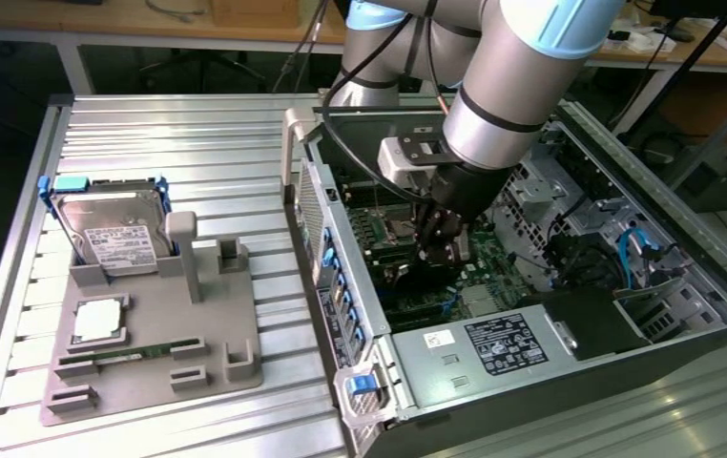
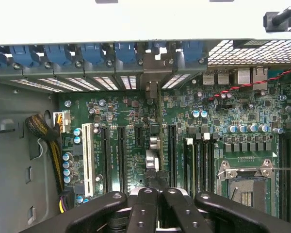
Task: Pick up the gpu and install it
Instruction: 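Press down on the gpu until it lock into place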
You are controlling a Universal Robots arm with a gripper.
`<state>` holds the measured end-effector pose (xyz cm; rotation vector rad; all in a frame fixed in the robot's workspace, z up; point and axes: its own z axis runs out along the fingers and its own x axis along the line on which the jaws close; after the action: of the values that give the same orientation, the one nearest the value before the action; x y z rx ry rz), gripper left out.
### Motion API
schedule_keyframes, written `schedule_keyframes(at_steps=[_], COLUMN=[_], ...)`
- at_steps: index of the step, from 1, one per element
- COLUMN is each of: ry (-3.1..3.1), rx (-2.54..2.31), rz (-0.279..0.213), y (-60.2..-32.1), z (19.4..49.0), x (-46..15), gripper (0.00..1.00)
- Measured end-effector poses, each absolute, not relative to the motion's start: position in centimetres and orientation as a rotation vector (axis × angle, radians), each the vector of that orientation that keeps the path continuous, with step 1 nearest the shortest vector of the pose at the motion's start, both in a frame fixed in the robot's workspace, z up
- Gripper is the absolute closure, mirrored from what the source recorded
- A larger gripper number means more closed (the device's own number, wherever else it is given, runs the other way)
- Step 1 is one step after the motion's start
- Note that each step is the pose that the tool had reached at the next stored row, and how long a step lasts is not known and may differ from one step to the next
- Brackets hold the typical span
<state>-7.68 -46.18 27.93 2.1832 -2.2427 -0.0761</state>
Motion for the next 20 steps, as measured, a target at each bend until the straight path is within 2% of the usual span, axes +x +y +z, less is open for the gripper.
schedule_keyframes(at_steps=[7, 11, 20], ry=[-2.243, -2.242, -2.234], rx=[2.183, 2.183, 2.174], rz=[-0.076, -0.077, -0.100], y=[-46.2, -46.2, -46.2], z=[28.0, 29.7, 30.5], x=[-7.7, -8.2, -10.8], gripper=[0.89, 0.89, 0.89])
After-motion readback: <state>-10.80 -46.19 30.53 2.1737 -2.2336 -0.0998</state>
